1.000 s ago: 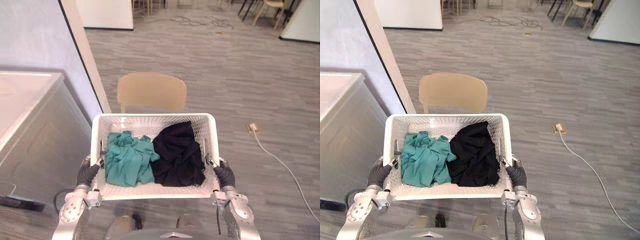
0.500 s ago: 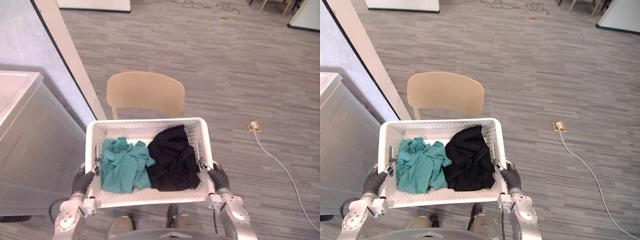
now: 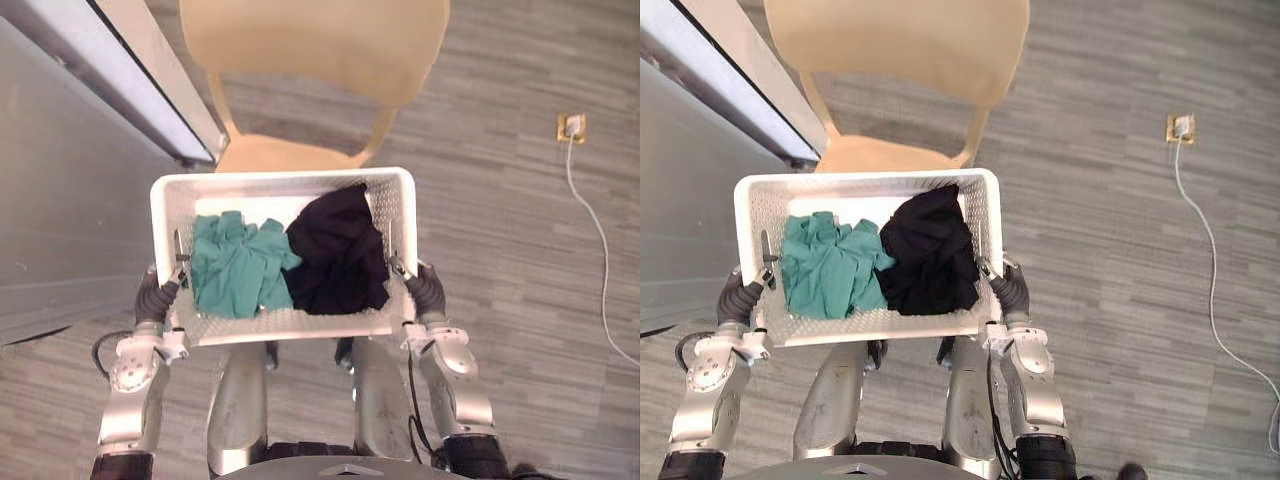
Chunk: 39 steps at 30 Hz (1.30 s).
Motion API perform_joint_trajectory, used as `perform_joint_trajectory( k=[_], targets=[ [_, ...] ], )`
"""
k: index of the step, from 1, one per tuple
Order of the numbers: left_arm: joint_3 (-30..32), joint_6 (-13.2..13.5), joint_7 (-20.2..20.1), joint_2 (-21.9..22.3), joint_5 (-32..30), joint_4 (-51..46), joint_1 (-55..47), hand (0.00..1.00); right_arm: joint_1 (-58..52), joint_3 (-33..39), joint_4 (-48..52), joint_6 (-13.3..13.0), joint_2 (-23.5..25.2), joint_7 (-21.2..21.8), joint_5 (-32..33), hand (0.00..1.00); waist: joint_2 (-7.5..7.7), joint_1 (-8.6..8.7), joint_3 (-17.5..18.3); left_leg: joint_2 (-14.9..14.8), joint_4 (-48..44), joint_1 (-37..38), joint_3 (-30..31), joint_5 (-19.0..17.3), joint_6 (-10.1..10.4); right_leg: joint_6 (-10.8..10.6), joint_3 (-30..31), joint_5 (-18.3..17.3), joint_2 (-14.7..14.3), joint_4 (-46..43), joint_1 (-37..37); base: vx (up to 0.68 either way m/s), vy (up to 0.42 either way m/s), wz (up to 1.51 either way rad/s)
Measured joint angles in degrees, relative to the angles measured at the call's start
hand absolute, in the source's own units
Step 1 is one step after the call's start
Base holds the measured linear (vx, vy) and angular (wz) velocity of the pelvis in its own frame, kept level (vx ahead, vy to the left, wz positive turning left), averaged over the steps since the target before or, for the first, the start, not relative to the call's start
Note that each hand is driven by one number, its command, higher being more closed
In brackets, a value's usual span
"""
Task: Pick up the laundry basket with both hands and put the clothes into the washing machine.
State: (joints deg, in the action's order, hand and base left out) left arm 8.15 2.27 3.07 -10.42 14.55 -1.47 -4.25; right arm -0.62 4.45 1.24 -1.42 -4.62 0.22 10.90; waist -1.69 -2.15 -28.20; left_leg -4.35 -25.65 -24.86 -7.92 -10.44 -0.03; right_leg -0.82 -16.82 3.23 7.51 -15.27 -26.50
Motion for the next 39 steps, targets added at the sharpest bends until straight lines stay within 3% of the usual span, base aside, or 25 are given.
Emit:
perform_joint_trajectory(
  k=[10, 22, 23, 25, 32, 39],
  targets=[
    [0.08, 1.73, 1.96, -2.94, 0.25, 7.82, 13.54, 1.0, 10.01, 0.09, -2.84, -1.39, -0.67, -6.41, -0.03, 1.0, -0.01, -0.3, -2.07, 0.45, 1.87, -3.63, 1.46, 2.0, 0.17, 0.45, -1.47, 2.57, -0.44, 4.09, -1.77, 0.0, -0.02, 0.07],
    [-1.54, 2.07, 2.85, -7.01, 0.36, 13.99, 19.75, 1.0, 12.33, -2.15, -7.02, -2.14, -0.4, -9.61, 1.14, 1.0, 0.02, -0.79, -2.12, 0.05, 0.25, -6.51, 1.91, 1.91, 0.24, 0.43, -1.36, 2.97, -0.88, 4.26, -3.71, 0.01, -0.003, 0.0],
    [-1.53, 2.07, 2.86, -7.06, 0.37, 14.0, 20.02, 0.0, 12.33, -2.15, -6.99, -2.16, -0.39, -9.61, 1.34, 0.0, 0.02, -0.81, -2.12, -0.06, -0.01, -6.77, 2.0, 1.82, 0.28, 0.48, -1.38, 3.09, -0.97, 4.3, -3.81, 0.0, 0.0, 0.0],
    [-1.53, 2.07, 3.37, -7.01, 0.45, 14.02, 20.84, 0.0, 12.3, -2.14, -7.0, -2.16, -0.38, -9.63, 2.69, 0.0, 0.03, -0.9, -2.12, -0.15, -0.23, -7.33, 2.08, 1.75, 0.28, 0.51, -1.4, 3.36, -1.06, 4.41, -4.19, -0.04, -0.009, 0.0],
    [1.37, 2.1, 13.49, -5.04, 4.41, 16.61, 26.23, 0.0, 12.31, -1.78, -7.05, -3.03, 1.93, -13.63, 3.47, 0.0, 0.03, -0.84, -2.12, -0.42, -1.18, -9.21, 1.88, 1.86, 0.31, 0.8, -1.08, 5.26, -1.6, 6.13, -5.13, -0.03, -0.008, -0.04],
    [4.45, 3.96, 16.43, -5.06, 5.63, 15.63, 27.41, 0.0, 12.29, -1.67, -6.74, -4.63, 2.16, -15.46, 5.76, 0.0, 0.06, -0.98, -2.12, -0.39, 0.12, -9.22, 1.86, 2.73, 0.61, 0.96, -1.18, 6.3, -1.9, 8.04, -4.8, 0.0, 0.0, 0.0]
  ],
)
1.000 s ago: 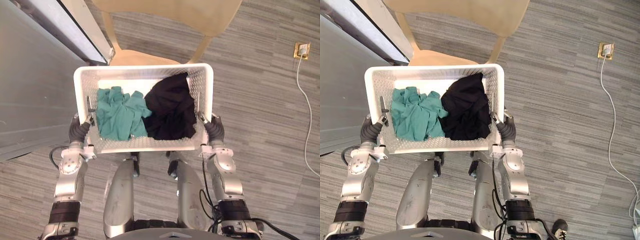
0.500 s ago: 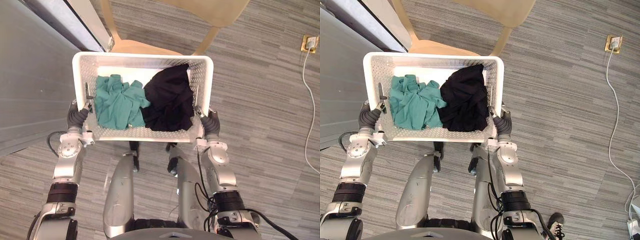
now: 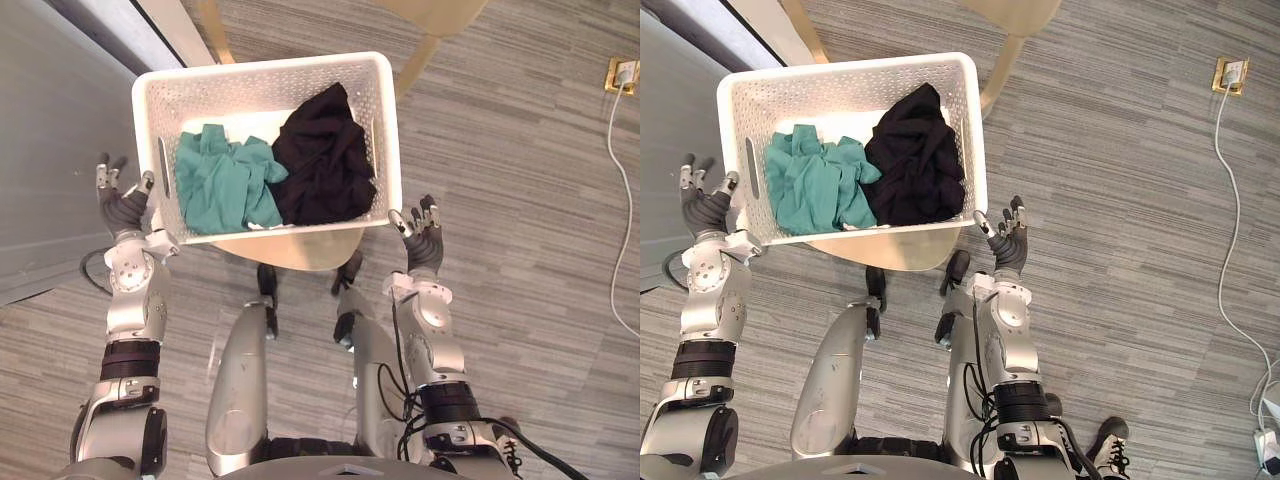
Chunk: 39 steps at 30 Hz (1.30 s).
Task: Pick up the laundry basket with both hands and put the clothes into the washing machine.
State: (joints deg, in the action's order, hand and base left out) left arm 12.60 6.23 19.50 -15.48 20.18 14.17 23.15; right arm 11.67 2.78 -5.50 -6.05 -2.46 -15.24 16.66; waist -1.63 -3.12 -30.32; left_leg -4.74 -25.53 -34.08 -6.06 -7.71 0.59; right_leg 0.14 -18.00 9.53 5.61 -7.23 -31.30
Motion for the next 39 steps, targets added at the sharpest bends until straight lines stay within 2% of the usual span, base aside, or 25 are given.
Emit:
perform_joint_trajectory(
  k=[10, 14, 18, 20, 24, 26, 28, 30, 32, 33, 34, 35, 36, 37, 38, 39],
  targets=[
    [-0.27, 0.72, -1.01, -1.54, -0.63, -0.18, 1.69, 0.0, -2.1, 0.33, 0.12, -0.02, 1.15, 0.26, 3.3, 0.0, 0.07, 0.47, 0.0, -0.04, 0.57, 0.07, -0.07, 0.36, 0.03, 0.19, 0.12, 2.06, -0.54, 2.94, 1.25, 0.0, 0.0, 0.0],
    [-0.21, 0.68, -1.52, -2.75, -4.86, -2.37, 1.73, 0.0, -2.68, 0.76, 0.12, -0.02, 1.25, 0.4, 3.29, 0.0, 0.12, 0.7, -0.03, -0.24, 0.62, 0.07, -0.28, 0.52, 0.13, 0.27, 0.09, 2.14, -0.67, 3.03, 1.26, 0.0, 0.0, 0.0],
    [0.17, 0.68, -1.46, -3.71, -5.8, -2.38, 1.74, 0.0, -2.66, 0.8, 0.13, -0.02, 1.3, 0.83, 3.32, 0.0, 0.28, 1.0, -0.12, -0.37, 0.59, 0.08, -0.36, 0.53, 0.14, 0.27, 0.08, 2.13, -0.76, 3.01, 1.28, 0.0, 0.0, 0.0],
    [0.78, 0.66, -1.46, -3.71, -5.79, -3.42, 0.89, 0.0, -2.75, 0.8, 0.16, -0.02, 1.4, 1.27, 3.33, 0.0, 0.33, 1.06, -0.15, -0.47, 0.38, 0.38, -0.47, 0.53, 0.14, 0.28, 0.09, 2.13, -0.83, 3.0, 1.49, 0.01, 0.005, -0.03],
    [0.96, 0.69, -2.76, -3.53, -6.77, -11.2, -7.27, 0.0, -5.71, 0.98, 2.58, 0.01, 1.69, 2.42, 3.27, 0.0, 0.79, 0.86, -0.4, -1.25, -0.42, 3.81, -1.51, -0.63, 0.27, 0.38, 0.88, 1.15, -1.22, 1.81, 3.97, 0.02, 0.007, -0.16],
    [1.26, 0.75, -3.6, -2.47, -7.07, -14.57, -12.47, 0.0, -7.21, 1.97, 2.73, 0.04, 1.73, 2.76, 3.21, 0.0, 0.85, 0.61, -0.42, -1.87, -1.47, 6.71, -2.37, -2.27, 0.32, 0.23, 1.86, -0.66, -1.41, -0.4, 5.76, 0.02, 0.02, -0.33],
    [1.56, 1.33, -4.52, 0.72, -7.04, -19.49, -19.32, 0.0, -9.99, 4.15, 2.83, 0.09, 1.57, 3.92, 3.13, 0.0, 0.89, 0.31, -0.39, -2.29, -2.55, 10.62, -3.54, -4.15, 0.24, 0.12, 3.18, -4.16, -1.14, -4.53, 7.55, 0.01, 0.031, -0.27],
    [1.59, 1.48, -5.67, 2.33, -6.86, -21.85, -23.07, 0.0, -11.84, 4.97, 2.83, 0.33, 1.43, 4.84, 2.97, 0.0, 0.87, 0.36, -0.39, -2.08, -2.62, 12.55, -4.03, -4.7, 0.09, -0.1, 3.22, -6.17, -0.33, -7.7, 8.02, 0.03, 0.014, -0.03],
    [1.23, 1.77, -7.51, 3.65, -6.63, -23.65, -27.56, 0.0, -14.93, 6.5, 2.66, 1.51, 1.52, 5.91, 0.8, 0.0, 0.91, 1.0, -0.27, -1.17, -3.4, 15.79, -3.08, -5.34, -0.33, -1.28, 3.16, -9.89, 1.71, -14.76, 9.24, 0.07, -0.018, 0.3],
    [1.07, 1.77, -8.0, 3.78, -6.27, -23.89, -28.21, 0.0, -15.61, 6.75, 2.52, 1.73, 1.58, 6.6, 0.63, 0.0, 0.87, 0.99, -0.17, -1.0, -3.32, 16.75, -2.59, -5.32, -0.36, -1.76, 3.28, -10.65, 2.1, -16.56, 9.67, 0.05, -0.053, 0.56],
    [1.04, 1.87, -8.98, 3.85, -5.5, -24.7, -29.06, 0.0, -16.61, 6.98, 2.5, 2.27, 2.0, 7.27, -0.47, 0.0, 0.88, 1.45, -0.02, -0.87, -3.75, 18.24, -1.7, -5.31, -0.36, -0.96, 4.95, -14.58, 3.54, -25.9, 9.15, 0.04, -0.152, 0.98],
    [0.98, 2.38, -10.03, 4.34, -4.49, -24.77, -29.97, 0.0, -18.96, 6.59, 2.26, 2.67, 2.76, 8.16, -1.35, 0.0, 1.45, 1.76, 1.72, -0.03, -4.46, 19.79, 0.6, -5.28, -0.33, -1.95, 8.57, -19.96, 5.13, -40.64, 9.76, 0.05, -0.181, 1.08],
    [1.04, 2.6, -10.09, 4.9, -4.18, -24.89, -31.08, 0.0, -20.29, 6.53, 2.29, 2.76, 3.32, 8.84, -1.35, 0.0, 1.97, 1.45, 3.53, 0.32, -4.38, 19.91, 1.31, -5.19, -0.17, -2.87, 10.61, -21.16, 5.17, -43.96, 10.5, 0.07, -0.255, 1.03],
    [1.05, 2.82, -10.12, 5.52, -3.75, -25.38, -33.24, 0.0, -22.32, 6.32, 2.47, 2.77, 4.36, 9.47, -1.35, 0.0, 3.0, 0.85, 6.82, 0.57, -4.37, 19.94, 1.46, -5.11, -0.04, -3.98, 13.69, -22.56, 4.95, -45.47, 12.36, 0.08, -0.27, 0.6],
    [0.94, 2.97, -10.19, 7.15, -3.35, -27.12, -36.44, 0.0, -24.72, 5.49, 2.98, 2.71, 5.11, 10.35, -1.34, 0.0, 4.45, -0.28, 10.57, 0.82, -4.68, 19.89, 1.53, -4.92, 0.28, -6.69, 16.63, -26.83, 4.46, -41.72, 16.17, 0.08, -0.294, 0.49],
    [0.86, 3.27, -10.3, 8.11, -3.34, -27.67, -37.41, 0.0, -25.59, 5.07, 3.34, 2.69, 5.06, 10.95, -1.32, 0.0, 4.57, -0.7, 11.72, 0.78, -5.3, 19.75, 1.96, -4.71, 0.61, -6.9, 16.76, -29.12, 3.79, -38.89, 18.43, 0.04, -0.312, 0.42]
  ],
)
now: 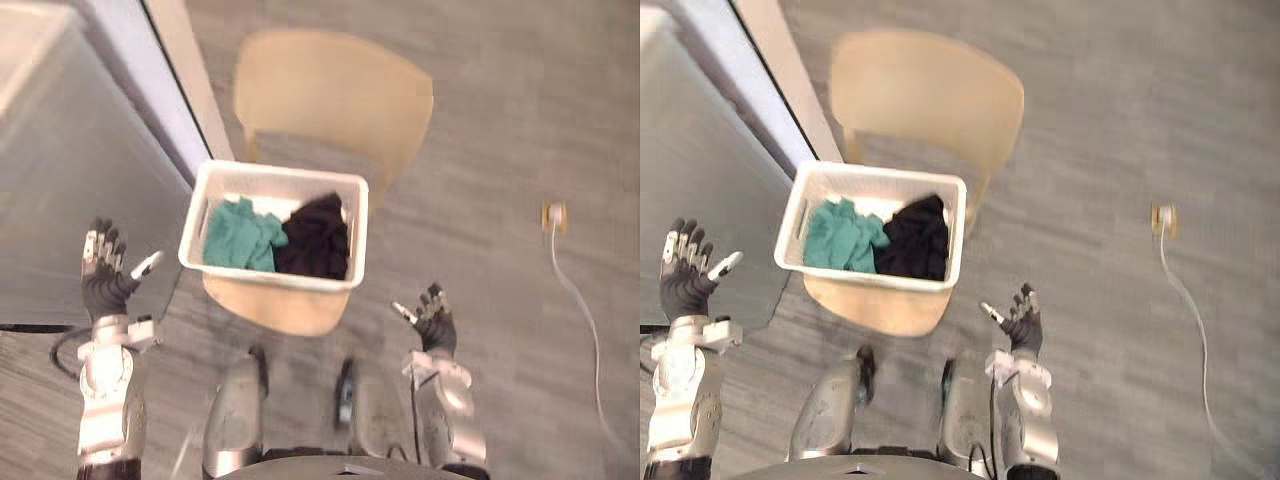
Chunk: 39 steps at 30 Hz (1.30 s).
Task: Pick up the laundry basket with both hands and put the clothes into the washing machine.
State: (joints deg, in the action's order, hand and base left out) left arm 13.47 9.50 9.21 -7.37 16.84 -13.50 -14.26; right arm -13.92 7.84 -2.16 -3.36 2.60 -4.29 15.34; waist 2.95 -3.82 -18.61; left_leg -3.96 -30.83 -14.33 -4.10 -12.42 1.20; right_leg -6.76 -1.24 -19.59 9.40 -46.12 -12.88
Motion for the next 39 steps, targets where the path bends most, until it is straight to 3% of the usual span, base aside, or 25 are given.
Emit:
perform_joint_trajectory(
  k=[2, 5, 7, 8, 10, 12, 14, 16, 17, 19, 20, 21, 22, 24, 25, 26, 27, 28, 29, 32, 34, 35, 36, 37, 39],
  targets=[
    [-0.84, 0.01, -0.43, 5.35, -0.03, -1.44, -3.0, 0.0, -2.42, -0.92, 1.29, -0.08, -1.4, 1.02, 0.07, 0.0, -2.22, -1.76, 3.29, -1.73, 1.29, -1.09, 2.28, 2.12, 2.51, 0.85, -3.12, -2.62, -2.89, 8.75, 5.15, -0.04, -0.264, 0.45],
    [-2.46, -0.04, -0.37, 7.21, -0.13, -1.68, -3.53, 0.0, -3.44, -0.68, 1.19, -0.06, -1.82, 1.52, 0.07, 0.0, -2.66, -1.08, 4.78, -2.15, 6.3, -1.67, 4.48, 7.69, 4.3, 3.05, -8.42, -3.17, -3.75, 13.41, 7.08, -0.16, -0.258, 0.83],
    [-2.57, -0.09, 0.55, 9.28, -0.1, -1.74, -2.37, 0.0, -3.82, -0.05, 1.26, 0.21, -1.42, 1.4, 0.03, 0.0, -2.17, -0.25, 6.08, -3.0, 16.29, -1.26, 0.61, 17.03, 4.63, 6.81, -14.75, -0.9, -3.62, 17.87, 7.36, -0.28, -0.253, 1.1],
    [-2.74, -0.08, 0.64, 9.7, -0.09, -1.78, -2.04, 0.0, -3.93, 0.15, 1.41, 0.16, -1.33, 1.36, 0.03, 0.0, -2.42, 0.04, 6.19, -4.1, 13.97, -1.9, -1.96, 15.46, 3.8, 7.63, -17.06, -0.36, -3.83, 19.43, 8.06, -0.22, -0.182, 1.15],
    [-5.16, -0.05, 0.93, 9.91, 0.05, -1.44, -2.32, 0.0, -6.02, 1.25, 2.15, 0.45, -0.87, 0.96, 0.05, 0.0, -2.31, 0.89, 6.79, -9.56, -3.56, -1.37, -10.12, 6.5, -1.99, 9.6, -24.53, 0.92, -3.56, 21.2, 10.82, -0.19, -0.161, 1.19],
    [-7.08, -0.04, 0.64, 10.36, 0.5, -1.14, -2.77, 0.0, -9.02, 2.11, 4.06, 0.59, -0.42, 0.14, 0.04, 0.0, -2.17, 1.24, 8.54, -13.6, -10.28, 2.27, -13.63, 2.87, -3.59, 9.88, -29.47, 1.13, -2.96, 22.5, 12.44, -0.14, -0.062, 1.28],
    [-8.17, 0.04, 0.36, 10.73, 1.09, 1.04, -2.69, 0.0, -11.01, 4.69, 3.36, 0.6, -0.1, -0.03, 0.06, 0.0, -1.79, 2.78, 11.14, -16.62, -11.53, 6.14, -15.33, 1.36, -3.75, 9.33, -35.39, 2.08, -1.73, 24.1, 13.35, -0.11, 0.017, 1.64],
    [-9.97, -0.07, 0.32, 10.8, 1.14, 6.15, -2.15, 0.0, -12.98, 9.37, 2.51, 0.59, 1.16, -0.24, 0.07, 0.0, -2.91, 4.99, 14.21, -18.81, -10.49, 8.99, -16.74, 1.29, -3.69, 8.05, -43.23, 3.81, 0.52, 25.61, 13.81, -0.09, 0.16, 2.18],
    [-11.52, -0.21, 0.14, 10.78, 1.13, 8.59, -1.92, 0.0, -13.16, 12.83, 0.4, 0.53, 1.35, -1.33, 0.06, 0.0, -4.33, 6.65, 15.61, -19.39, -7.46, 9.91, -17.53, 2.13, -2.37, 6.95, -48.55, 5.62, 2.11, 26.35, 13.64, -0.08, 0.233, 2.12],
    [-12.64, -0.47, -0.25, 10.88, 1.12, 10.55, -1.28, 0.0, -12.91, 15.68, -1.76, 0.7, 1.43, -2.47, 0.07, 0.0, -5.66, 6.98, 16.34, -18.26, 0.52, 10.64, -18.39, 4.55, 1.75, 5.88, -51.67, 7.86, 3.47, 27.19, 12.65, -0.07, 0.374, 1.94],
    [-12.93, -0.84, -0.91, 10.9, 1.12, 11.6, -0.82, 0.0, -12.03, 17.29, -1.89, 0.8, 1.61, -2.91, 0.02, 0.0, -6.87, 6.88, 15.97, -15.75, 10.86, 12.18, -18.49, 6.55, 4.95, 4.83, -52.87, 9.75, 4.18, 27.64, 12.5, -0.05, 0.484, 1.62],
    [-12.9, -0.93, -1.12, 10.79, 1.12, 12.11, -0.8, 0.0, -11.59, 17.66, -2.1, 0.82, 1.6, -3.44, 0.01, 0.0, -7.12, 6.61, 15.77, -14.32, 15.71, 13.8, -18.5, 6.0, 6.74, 4.29, -53.31, 10.61, 4.81, 27.62, 12.52, -0.03, 0.552, 1.52],
    [-12.02, -1.45, -1.26, 10.67, 1.11, 12.25, -1.01, 0.0, -10.37, 18.15, -2.15, 0.98, 1.7, -4.21, -0.12, 0.0, -7.32, 6.54, 15.53, -11.67, 20.84, 15.56, -17.31, 5.43, 8.31, 3.94, -53.14, 12.36, 6.45, 27.01, 12.67, -0.04, 0.555, 1.17],
    [-10.9, -1.66, -1.2, 9.89, 1.01, 12.25, -1.71, 0.0, -9.45, 15.06, 1.47, 1.09, 2.21, -4.7, -2.78, 0.0, -4.39, 5.99, 13.47, -6.77, 22.07, 16.67, -15.78, 4.89, 7.78, 6.08, -49.06, 15.15, 12.63, 22.77, 13.53, -0.05, 0.634, 1.14],
    [-11.08, -1.71, -1.21, 9.88, 0.97, 12.22, -2.28, 0.0, -10.13, 14.07, 5.08, 0.97, 2.39, -4.7, -4.11, 0.0, -4.2, 6.48, 12.27, -4.84, 22.02, 17.92, -14.29, 4.05, 6.27, 9.4, -44.15, 17.04, 15.55, 17.57, 13.2, -0.03, 0.506, 1.26],
    [-11.33, -1.55, -1.25, 9.85, 0.96, 11.78, -3.62, 0.0, -11.25, 12.2, 8.87, 0.48, 2.45, -4.6, -4.73, 0.0, -4.9, 7.65, 11.76, -3.76, 21.94, 18.92, -11.55, 2.96, 4.38, 11.9, -29.83, 16.4, 15.42, 11.17, 9.54, -0.03, 0.361, 1.17],
    [-11.32, -1.42, -1.25, 9.84, 0.96, 11.71, -3.83, 0.0, -11.7, 11.12, 10.27, 0.32, 2.48, -4.5, -4.77, 0.0, -4.81, 7.85, 11.85, -3.47, 21.78, 19.12, -10.67, 2.6, 3.76, 9.83, -21.82, 13.28, 12.86, 9.27, 7.84, 0.0, 0.23, 1.17],
    [-11.55, -1.38, -1.37, 9.84, 0.9, 11.49, -3.87, 0.0, -12.64, 9.32, 12.59, -0.38, 3.04, -4.36, -4.72, 0.0, -4.7, 7.82, 11.84, -3.14, 21.67, 19.13, -9.27, 2.02, 2.75, 7.47, -10.52, 8.99, 7.09, 6.49, 4.65, 0.02, 0.24, 0.94],
    [-11.78, -1.38, -1.84, 9.82, 0.74, 11.04, -4.27, 0.0, -12.94, 8.15, 13.76, -1.35, 3.06, -3.96, -4.69, 0.0, -4.33, 7.92, 11.82, -2.61, 21.56, 18.77, -7.99, 1.63, 2.1, 5.43, -5.75, 6.29, 2.67, 6.29, 2.39, 0.04, 0.207, 0.82],
    [-12.07, -1.38, -2.12, 9.65, 0.33, 10.01, -5.03, 0.0, -12.85, 5.94, 14.39, -2.63, 2.83, -3.2, -4.65, 0.0, -3.58, 7.68, 10.82, -1.47, 19.58, 18.16, -6.49, -0.27, 0.9, 4.83, -7.48, 4.32, -2.16, 11.25, -0.62, 0.06, 0.077, 0.38],
    [-12.86, -1.4, -2.12, 9.45, 0.31, 9.96, -4.89, 0.0, -12.31, 3.19, 14.37, -2.72, 2.37, -1.98, -4.39, 0.0, -3.66, 7.19, 9.7, -1.46, 13.99, 17.26, -5.93, -5.53, 0.83, 6.42, -11.42, 5.81, -4.98, 18.06, -1.74, 0.08, -0.051, 0.12],
    [-13.7, -1.44, -2.12, 9.45, 0.3, 10.18, -4.68, 0.0, -12.32, 2.8, 14.32, -2.74, 2.28, -1.91, -4.29, 0.0, -4.03, 7.38, 9.33, -1.6, 12.53, 17.35, -5.11, -6.93, 1.17, 7.43, -11.09, 7.77, -5.33, 17.6, -1.61, 0.13, -0.078, 0.27],
    [-15.63, -1.54, -2.19, 9.48, 0.27, 10.28, -4.44, 0.0, -12.6, 2.48, 14.02, -2.74, 2.27, -1.96, -4.08, 0.0, -4.49, 7.5, 9.33, -2.71, 10.81, 17.15, -4.32, -8.6, 1.5, 7.31, -12.49, 7.15, -5.78, 17.12, -0.33, 0.19, -0.068, 0.24],
    [-16.45, -1.5, -2.24, 9.56, 0.24, 10.08, -4.18, 0.0, -12.76, 1.96, 14.03, -2.74, 2.2, -1.97, -3.92, 0.0, -5.73, 7.33, 9.58, -2.95, 10.8, 17.09, -4.24, -8.52, 1.8, 7.63, -13.05, 6.74, -5.78, 16.51, -0.27, 0.22, -0.059, 0.26],
    [-18.38, -1.51, -2.86, 10.26, -0.2, 10.06, -2.77, 0.0, -11.41, 0.41, 14.15, -2.73, 1.67, -1.82, -3.25, 0.0, -6.79, 7.5, 9.18, -2.92, 12.3, 17.77, -4.0, -7.2, 2.44, 8.97, -14.0, 5.83, -5.44, 15.11, -0.74, 0.23, -0.059, 0.2]
  ],
)
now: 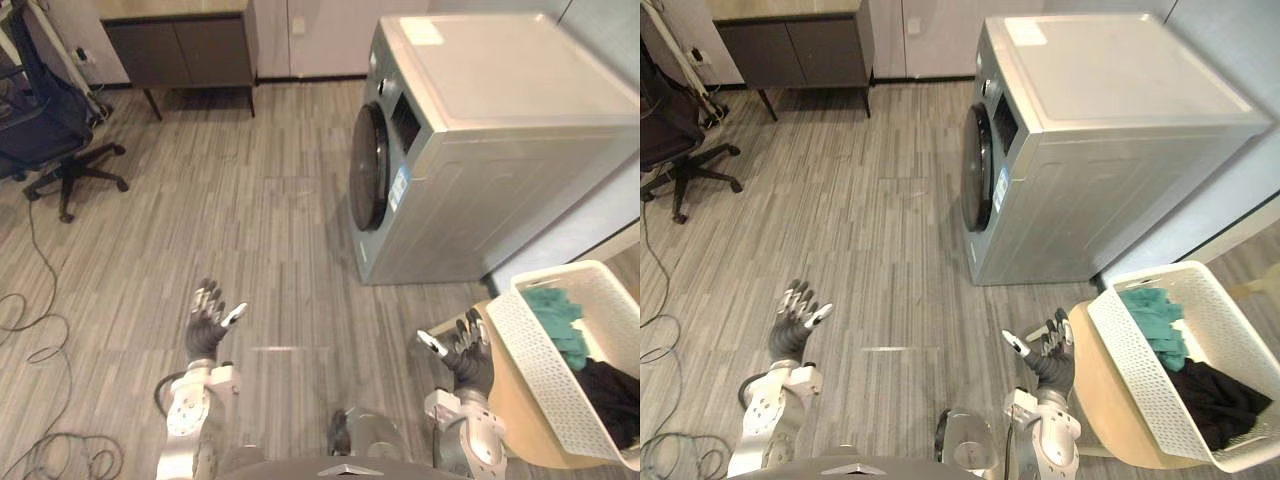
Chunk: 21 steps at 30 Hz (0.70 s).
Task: Pick up the laundry basket with both hands and put the clothes into the washing machine.
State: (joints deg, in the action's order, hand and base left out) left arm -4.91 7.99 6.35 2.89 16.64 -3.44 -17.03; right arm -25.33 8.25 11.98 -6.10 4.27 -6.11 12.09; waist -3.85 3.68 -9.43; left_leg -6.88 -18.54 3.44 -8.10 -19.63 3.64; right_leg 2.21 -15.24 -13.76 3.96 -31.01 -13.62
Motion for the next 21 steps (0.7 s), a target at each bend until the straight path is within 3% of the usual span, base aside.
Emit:
perform_joint_trajectory(
  k=[2, 4, 5, 6, 7, 8, 9, 11, 12, 14, 15, 17, 18, 19, 21],
  targets=[
    [0.22, 0.05, -0.63, 0.49, -0.01, -0.43, 0.54, 0.0, 0.05, -2.6, 0.68, -0.02, -0.35, 0.85, 0.37, 0.0, 0.81, 0.14, -0.64, -0.32, -2.73, 1.33, -0.12, 1.31, -0.56, 0.4, -1.48, -1.22, 0.05, 0.78, 3.63, 0.22, -0.081, 0.29],
    [0.43, 0.17, -0.67, 0.51, -0.01, -0.63, 0.08, 0.0, 0.04, -3.63, 1.14, -0.38, -0.56, 1.4, 1.18, 0.0, 1.71, 0.11, -1.01, -1.14, -13.19, -1.47, -0.89, 1.39, -0.59, -1.06, -1.52, -4.16, 0.18, 2.23, 6.93, 0.15, -0.066, 0.2],
    [0.7, 0.17, -0.6, 0.53, 0.06, -1.35, -1.01, 0.0, -0.05, -4.33, 1.68, -0.44, -1.01, 2.23, 1.6, 0.0, 0.95, -0.33, -1.22, -4.65, -28.64, -7.54, -1.92, 4.38, -0.59, -1.17, -1.59, -5.75, -0.77, 2.07, 8.66, 0.14, -0.017, -0.01],
    [1.02, 0.17, -0.6, 0.59, 0.05, -2.16, -2.14, 0.0, -0.38, -4.93, 2.31, -0.43, -1.21, 2.19, 1.62, 0.0, 0.73, -0.52, -1.34, -6.26, -33.93, -9.94, -2.47, 7.24, -0.93, -1.03, -1.33, -6.19, -1.3, 2.06, 9.3, 0.16, 0.013, -0.24],
    [1.89, 0.22, -0.54, 0.7, 0.09, -3.09, -3.99, 0.0, -1.12, -5.59, 3.42, -0.46, -1.58, 2.2, 1.63, 0.0, 0.54, -1.09, -1.43, -8.77, -40.65, -12.77, -4.02, 12.77, -1.68, -0.49, -0.47, -6.71, -1.79, 2.13, 10.21, 0.17, 0.053, -0.48],
    [2.78, 0.24, -0.36, 1.0, 0.14, -3.18, -5.59, 0.0, -1.54, -6.46, 4.33, -0.49, -1.98, 2.17, 1.63, 0.0, 0.34, -2.22, -1.35, -12.06, -46.73, -15.17, -6.68, 14.08, -2.46, 0.14, 0.9, -7.11, -1.93, 2.87, 11.72, 0.19, 0.073, -0.5],
    [3.07, 0.22, -0.21, 1.11, 0.21, -3.17, -5.99, 0.0, -1.82, -6.53, 4.55, -0.49, -2.18, 2.16, 1.63, 0.0, 0.31, -2.36, -1.33, -13.35, -48.07, -16.05, -7.78, 13.41, -3.09, 0.11, 1.24, -7.1, -1.9, 3.67, 12.76, 0.32, 0.126, -0.36],
    [3.53, 0.22, -0.31, 1.45, 0.23, -3.0, -6.26, 0.0, -3.22, -5.63, 4.8, -0.49, -2.32, 1.83, 1.8, 0.0, 1.53, -2.95, -1.51, -16.1, -43.6, -17.44, -13.3, 8.6, -5.05, -1.88, 1.78, -5.94, 0.45, 7.84, 17.49, 0.33, 0.139, -0.05],
    [3.5, 0.22, -0.49, 1.44, 0.22, -2.79, -6.24, 0.0, -3.41, -5.65, 5.01, -0.49, -2.35, 1.83, 2.06, 0.0, 1.91, -3.0, -1.48, -16.02, -40.19, -17.48, -14.63, 7.62, -4.95, -2.4, 1.68, -5.65, 1.42, 8.69, 18.39, 0.31, 0.182, 0.05],
    [3.41, 0.14, -0.65, 1.43, 0.2, -2.63, -6.16, 0.0, -3.5, -5.55, 5.12, -0.55, -2.69, 1.87, 2.23, 0.0, 1.99, -3.24, -1.46, -14.09, -23.39, -18.09, -17.35, 6.76, -3.56, -3.97, 1.13, -4.82, 4.42, 11.87, 21.47, 0.35, 0.264, 0.1],
    [3.43, 0.11, -0.65, 1.43, 0.2, -2.64, -6.16, 0.0, -3.51, -5.43, 5.11, -0.56, -2.68, 1.86, 2.24, 0.0, 1.97, -3.29, -1.43, -13.08, -18.95, -18.26, -17.16, 7.38, -3.21, -4.25, 0.72, -4.82, 5.23, 12.14, 22.04, 0.34, 0.314, 0.16],
    [3.35, 0.09, -0.6, 1.78, 0.2, -2.68, -6.43, 0.0, -3.8, -4.69, 5.16, -0.58, -2.96, 1.88, 2.19, 0.0, 0.93, -3.77, -0.73, -9.98, -4.04, -17.57, -15.9, 15.36, -3.81, -6.71, 0.37, -5.15, 6.82, 12.2, 23.01, 0.31, 0.327, 0.09],
    [4.37, 0.03, -0.48, 1.67, 0.2, -2.3, -6.79, 0.0, -3.09, -4.7, 3.19, -0.3, -2.64, 1.88, 2.2, 0.0, 2.46, -4.36, -0.46, -7.7, -4.06, -17.14, -15.77, 19.77, -1.22, -9.01, 1.25, -6.21, 8.96, 12.19, 23.63, 0.33, 0.319, 0.0],
    [5.11, -0.08, -0.27, 1.64, 0.21, -2.25, -6.24, 0.0, -2.7, -5.36, 2.88, -0.22, -1.87, 2.0, 2.18, 0.0, 3.89, -4.34, -0.43, -6.52, -5.53, -17.75, -15.79, 18.42, -2.42, -8.78, 1.93, -5.56, 10.32, 12.75, 23.61, 0.31, 0.288, 0.01],
    [4.8, -0.07, -0.31, 1.58, 0.19, -2.54, -5.43, 0.0, -1.65, -6.31, 2.92, -0.24, -0.45, 2.31, 2.05, 0.0, 4.97, -5.41, -0.61, -6.57, -9.75, -19.57, -15.46, 16.47, -4.74, -9.39, 3.06, -3.44, 10.73, 14.64, 23.91, 0.24, 0.208, -0.02]
  ],
)
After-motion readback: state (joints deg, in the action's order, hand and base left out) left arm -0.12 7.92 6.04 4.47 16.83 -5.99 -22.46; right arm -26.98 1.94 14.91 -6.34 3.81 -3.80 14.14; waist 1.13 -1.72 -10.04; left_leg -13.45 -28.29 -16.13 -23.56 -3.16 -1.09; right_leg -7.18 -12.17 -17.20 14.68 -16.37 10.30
